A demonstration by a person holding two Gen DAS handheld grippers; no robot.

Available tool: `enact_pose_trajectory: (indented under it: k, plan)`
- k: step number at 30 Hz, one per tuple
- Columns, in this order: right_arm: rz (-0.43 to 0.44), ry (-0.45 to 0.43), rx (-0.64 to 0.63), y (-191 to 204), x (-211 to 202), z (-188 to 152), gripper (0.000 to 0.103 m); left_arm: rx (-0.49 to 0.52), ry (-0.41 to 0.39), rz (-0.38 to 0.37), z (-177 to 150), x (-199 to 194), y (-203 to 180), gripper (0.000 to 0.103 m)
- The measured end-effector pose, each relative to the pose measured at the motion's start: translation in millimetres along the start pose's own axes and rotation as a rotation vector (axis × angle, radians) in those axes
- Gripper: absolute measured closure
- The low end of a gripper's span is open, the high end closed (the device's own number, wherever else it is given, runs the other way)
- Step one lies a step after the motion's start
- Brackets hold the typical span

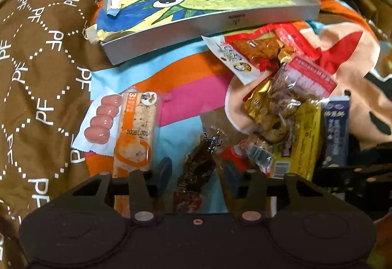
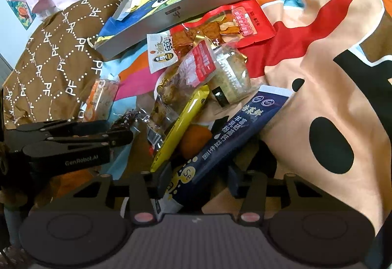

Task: Organize snacks
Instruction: 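Close left gripper on the jerky packet while right gripper closes on the blue sachet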

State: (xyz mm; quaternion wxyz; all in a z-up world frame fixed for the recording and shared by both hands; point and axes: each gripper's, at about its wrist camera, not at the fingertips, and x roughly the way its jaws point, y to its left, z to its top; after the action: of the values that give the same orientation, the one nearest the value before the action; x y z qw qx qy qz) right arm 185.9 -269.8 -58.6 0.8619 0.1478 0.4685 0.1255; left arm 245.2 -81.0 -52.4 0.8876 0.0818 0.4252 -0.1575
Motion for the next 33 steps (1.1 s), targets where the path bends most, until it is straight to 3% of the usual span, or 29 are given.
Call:
enact_pose_trajectory:
  k: [6,13,18,27,31,33]
  plan:
    - [0.040,-0.017,0.028,0.6,-3.8,-0.3,0.068,0.007,-0.004,-0.002,-0.5,-0.1,-1.0,0.055]
    - [0.059,-0.008,0.082,-1.6,6.7,4.2,0.068,0.054,0.004,0.011,-1.4,12.8,1.7,0.053]
    - [0.093,-0.002,0.130,-4.6,12.1,5.5,0.067,0.116,-0.001,-0.003,-3.2,15.1,-5.1,0.040]
    - [0.107,-0.025,0.139,-5.7,13.3,5.3,0.068,0.165,0.003,0.019,-5.6,18.4,-12.0,0.035]
    - [0.110,-0.018,0.156,-7.7,15.3,4.7,0.066,0.179,0.011,0.030,-6.2,20.7,-14.5,0.035]
    - [0.113,-0.015,0.170,-8.0,16.1,4.2,0.067,0.175,0.016,0.043,-6.2,20.8,-14.8,0.041]
